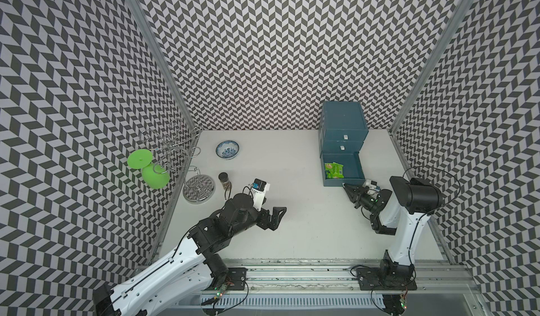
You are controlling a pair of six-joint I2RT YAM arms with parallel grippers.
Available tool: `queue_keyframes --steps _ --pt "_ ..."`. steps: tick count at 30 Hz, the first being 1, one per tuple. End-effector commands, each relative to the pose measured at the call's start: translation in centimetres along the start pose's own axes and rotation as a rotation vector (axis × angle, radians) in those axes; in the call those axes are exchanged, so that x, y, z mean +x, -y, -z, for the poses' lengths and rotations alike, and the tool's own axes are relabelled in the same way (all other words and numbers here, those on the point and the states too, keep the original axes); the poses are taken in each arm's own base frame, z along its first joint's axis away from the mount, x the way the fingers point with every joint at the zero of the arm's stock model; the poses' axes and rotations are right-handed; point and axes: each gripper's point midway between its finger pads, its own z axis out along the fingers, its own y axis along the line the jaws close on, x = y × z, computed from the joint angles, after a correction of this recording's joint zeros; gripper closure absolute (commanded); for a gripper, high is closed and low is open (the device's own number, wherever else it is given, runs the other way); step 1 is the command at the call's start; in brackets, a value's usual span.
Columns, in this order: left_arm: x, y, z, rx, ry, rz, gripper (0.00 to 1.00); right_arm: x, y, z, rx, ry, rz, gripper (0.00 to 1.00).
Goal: Place the cookies into the drawer by color
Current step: Close the drawer in the storage box.
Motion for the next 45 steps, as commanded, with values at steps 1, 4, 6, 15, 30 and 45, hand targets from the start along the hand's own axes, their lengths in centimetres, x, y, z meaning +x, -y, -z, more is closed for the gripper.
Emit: queue_keyframes --steps 1,4,6,15,30,45 --pt "-0.3 -0.2 0.0 -0.006 0.021 -0.006 0.0 0.4 -1.5 0.0 -0.072 -0.008 0.021 0.92" --pt "-0.2 -0.2 -0.1 -0.007 0.018 -0.005 0.01 0.5 -1.7 -0.1 -0.082 -0.012 0.018 1.0" --pt "-0.3 -0.2 -0.1 -0.007 0.019 -0.006 0.0 0.6 -2.1 -0.2 -0.093 -0.012 0.019 1.0" --pt "-0.2 -0.2 -0.1 -0.006 0.018 -0.005 0.01 0.3 -4.1 -1.8 -0.096 -0.012 0.058 1.0" --pt "-0.4 -0.1 0.1 -0.002 0.024 -0.008 0.0 -3.4 -5.9 -5.7 -0.058 0.022 0.092 1.0" --pt "-0.4 -0.2 0.1 -0.004 0.025 -0.008 0.01 -8.3 -7.2 -10.1 0.044 0.083 0.168 0.99"
